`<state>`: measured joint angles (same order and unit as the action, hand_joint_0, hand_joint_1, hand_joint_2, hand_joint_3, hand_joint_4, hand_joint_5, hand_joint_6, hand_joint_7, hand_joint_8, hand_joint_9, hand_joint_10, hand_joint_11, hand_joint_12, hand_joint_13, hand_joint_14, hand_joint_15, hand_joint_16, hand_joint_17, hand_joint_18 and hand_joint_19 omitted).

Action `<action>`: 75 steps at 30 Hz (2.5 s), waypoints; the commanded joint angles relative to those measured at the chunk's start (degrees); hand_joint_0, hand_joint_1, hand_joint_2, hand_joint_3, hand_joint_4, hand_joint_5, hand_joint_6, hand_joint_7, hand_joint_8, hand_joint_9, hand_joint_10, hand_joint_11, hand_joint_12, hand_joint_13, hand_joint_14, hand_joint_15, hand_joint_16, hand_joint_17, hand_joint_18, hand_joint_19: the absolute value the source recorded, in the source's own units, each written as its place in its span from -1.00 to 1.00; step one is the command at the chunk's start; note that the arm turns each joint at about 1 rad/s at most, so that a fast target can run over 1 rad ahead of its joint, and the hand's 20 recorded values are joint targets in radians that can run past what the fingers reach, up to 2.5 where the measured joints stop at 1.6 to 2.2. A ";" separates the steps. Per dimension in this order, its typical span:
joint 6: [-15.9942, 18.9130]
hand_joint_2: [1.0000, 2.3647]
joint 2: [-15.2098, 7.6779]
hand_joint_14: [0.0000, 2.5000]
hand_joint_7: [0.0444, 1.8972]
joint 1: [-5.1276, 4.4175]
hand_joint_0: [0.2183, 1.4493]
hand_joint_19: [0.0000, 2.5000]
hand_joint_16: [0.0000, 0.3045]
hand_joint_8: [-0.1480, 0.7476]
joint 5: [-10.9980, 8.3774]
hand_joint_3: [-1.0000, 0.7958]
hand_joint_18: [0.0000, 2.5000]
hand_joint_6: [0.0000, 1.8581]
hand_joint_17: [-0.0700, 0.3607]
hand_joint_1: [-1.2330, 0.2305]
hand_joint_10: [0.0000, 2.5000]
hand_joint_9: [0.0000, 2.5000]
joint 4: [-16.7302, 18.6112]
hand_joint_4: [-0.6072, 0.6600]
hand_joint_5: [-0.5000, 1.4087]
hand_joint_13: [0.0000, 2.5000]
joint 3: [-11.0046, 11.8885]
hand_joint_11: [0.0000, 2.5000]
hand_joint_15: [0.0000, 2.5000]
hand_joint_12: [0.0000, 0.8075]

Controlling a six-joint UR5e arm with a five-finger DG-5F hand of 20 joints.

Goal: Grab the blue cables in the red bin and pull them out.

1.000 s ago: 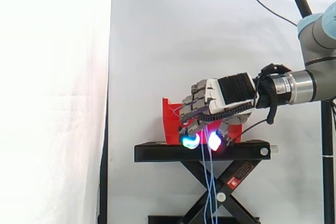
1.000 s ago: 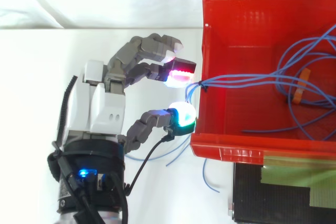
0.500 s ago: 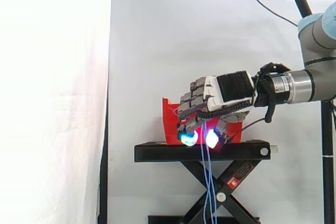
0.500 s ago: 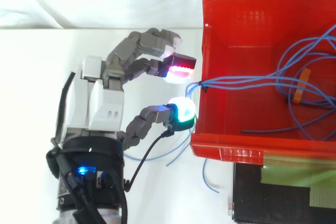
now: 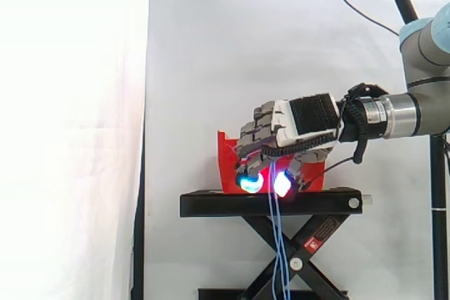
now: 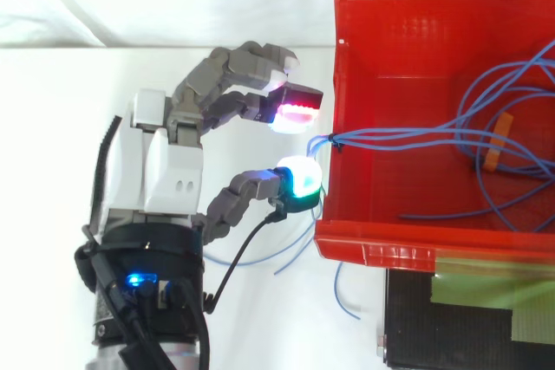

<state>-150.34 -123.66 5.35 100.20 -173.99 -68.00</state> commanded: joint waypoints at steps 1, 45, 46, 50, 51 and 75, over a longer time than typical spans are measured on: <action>0.00 -1.00 0.00 -0.98 -0.29 0.02 -0.14 -0.15 -0.71 -0.25 0.00 -1.00 -0.53 -0.99 -0.21 -0.82 -0.98 -0.45 -0.21 0.11 0.46 -0.47 -0.03 -0.24 -0.35 -0.21; 0.00 -1.00 0.00 -0.98 -0.20 0.37 -0.10 -0.16 -0.71 -0.25 1.41 -1.00 -0.53 -1.00 -0.21 -0.87 -0.98 -0.46 -1.52 0.01 0.35 -0.47 -0.03 -0.22 -0.35 -0.21; 0.00 -1.00 0.00 -0.98 -0.18 0.37 -0.10 -0.16 -0.71 -0.25 1.41 -1.00 -0.53 -1.00 -0.21 -0.88 -0.98 -0.46 -1.52 0.01 0.35 -0.47 -0.03 -0.22 -0.35 -0.22; 0.00 -1.00 0.00 -0.98 -0.25 0.37 -0.09 -0.17 -0.71 -0.24 1.41 -1.00 -0.53 -0.82 -0.21 -0.89 -0.98 -0.46 -1.52 0.02 0.32 -0.47 -0.03 -0.22 -0.35 -0.22; 0.00 -1.00 0.00 -0.98 -0.27 0.37 -0.09 -0.17 -0.71 -0.25 1.41 -1.00 -0.53 -0.79 -0.21 -0.89 -0.97 -0.46 -1.52 0.02 0.33 -0.47 -0.03 -0.22 -0.36 -0.22; 0.00 -1.00 0.00 -0.98 -0.25 0.37 -0.11 -0.16 -0.71 -0.26 1.58 -1.00 -0.54 -0.99 -0.21 -0.88 -0.98 -0.45 0.32 0.04 0.42 -0.48 -0.03 -0.24 -0.36 -0.22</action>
<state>-150.33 -123.66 5.71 101.77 -173.70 -68.03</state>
